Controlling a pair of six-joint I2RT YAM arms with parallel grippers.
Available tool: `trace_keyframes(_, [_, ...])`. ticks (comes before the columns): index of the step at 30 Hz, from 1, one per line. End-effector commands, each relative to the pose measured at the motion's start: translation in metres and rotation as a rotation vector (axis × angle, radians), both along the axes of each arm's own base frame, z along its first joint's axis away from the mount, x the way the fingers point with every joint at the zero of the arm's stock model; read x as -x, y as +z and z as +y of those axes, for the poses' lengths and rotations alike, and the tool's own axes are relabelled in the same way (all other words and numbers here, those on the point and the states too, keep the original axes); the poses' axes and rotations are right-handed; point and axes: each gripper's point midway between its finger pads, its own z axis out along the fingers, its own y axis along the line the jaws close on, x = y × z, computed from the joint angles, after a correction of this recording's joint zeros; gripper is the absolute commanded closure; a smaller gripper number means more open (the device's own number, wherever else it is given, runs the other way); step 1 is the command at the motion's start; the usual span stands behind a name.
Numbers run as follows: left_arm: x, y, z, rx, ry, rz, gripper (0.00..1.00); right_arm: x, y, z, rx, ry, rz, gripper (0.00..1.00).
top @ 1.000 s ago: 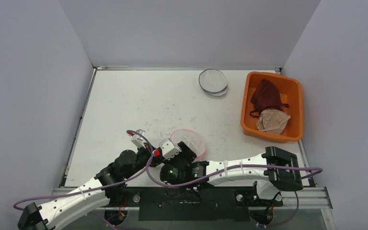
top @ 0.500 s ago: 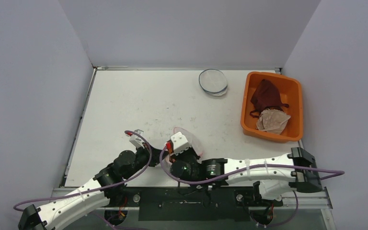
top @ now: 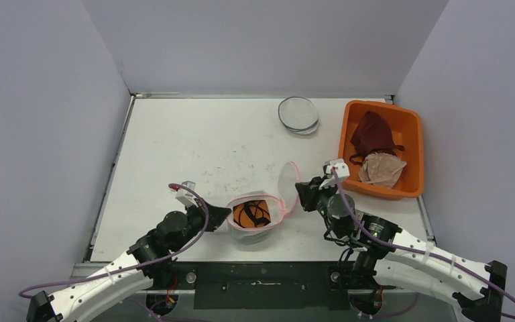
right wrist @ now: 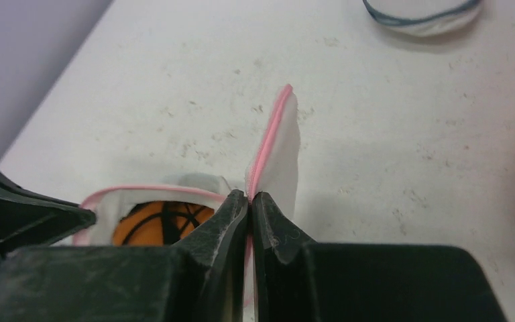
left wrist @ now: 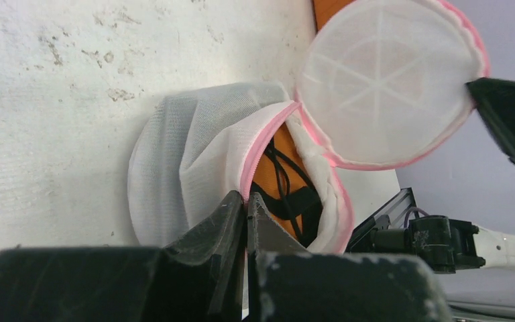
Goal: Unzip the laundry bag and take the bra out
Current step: Open the laundry bag at the center of the board.
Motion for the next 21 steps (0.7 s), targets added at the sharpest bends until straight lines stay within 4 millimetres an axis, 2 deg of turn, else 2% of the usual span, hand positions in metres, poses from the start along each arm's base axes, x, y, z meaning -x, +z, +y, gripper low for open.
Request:
trace_keyframes(1, [-0.014, 0.054, 0.004, 0.054, 0.057, -0.118, 1.0, 0.0, 0.087, 0.025, -0.134, 0.152, -0.114, 0.95])
trace_keyframes(7, [-0.028, 0.102, 0.0, 0.045, 0.085, -0.211, 1.0, 0.003, 0.137, 0.053, -0.171, 0.269, -0.166, 0.95])
trace_keyframes(11, [-0.041, 0.142, -0.001, 0.031, 0.123, -0.278, 1.0, 0.007, 0.176, 0.074, -0.236, 0.351, -0.211, 0.95])
trace_keyframes(15, [-0.049, 0.171, 0.0, 0.03, 0.152, -0.329, 1.0, 0.011, 0.203, 0.089, -0.293, 0.413, -0.237, 0.95])
trace_keyframes(18, [-0.052, 0.181, 0.001, 0.035, 0.164, -0.354, 1.0, 0.01, 0.209, 0.092, -0.298, 0.418, -0.246, 0.95])
trace_keyframes(21, [-0.054, 0.164, 0.001, 0.009, 0.166, -0.333, 1.0, 0.006, 0.197, 0.089, -0.281, 0.401, -0.239, 0.95])
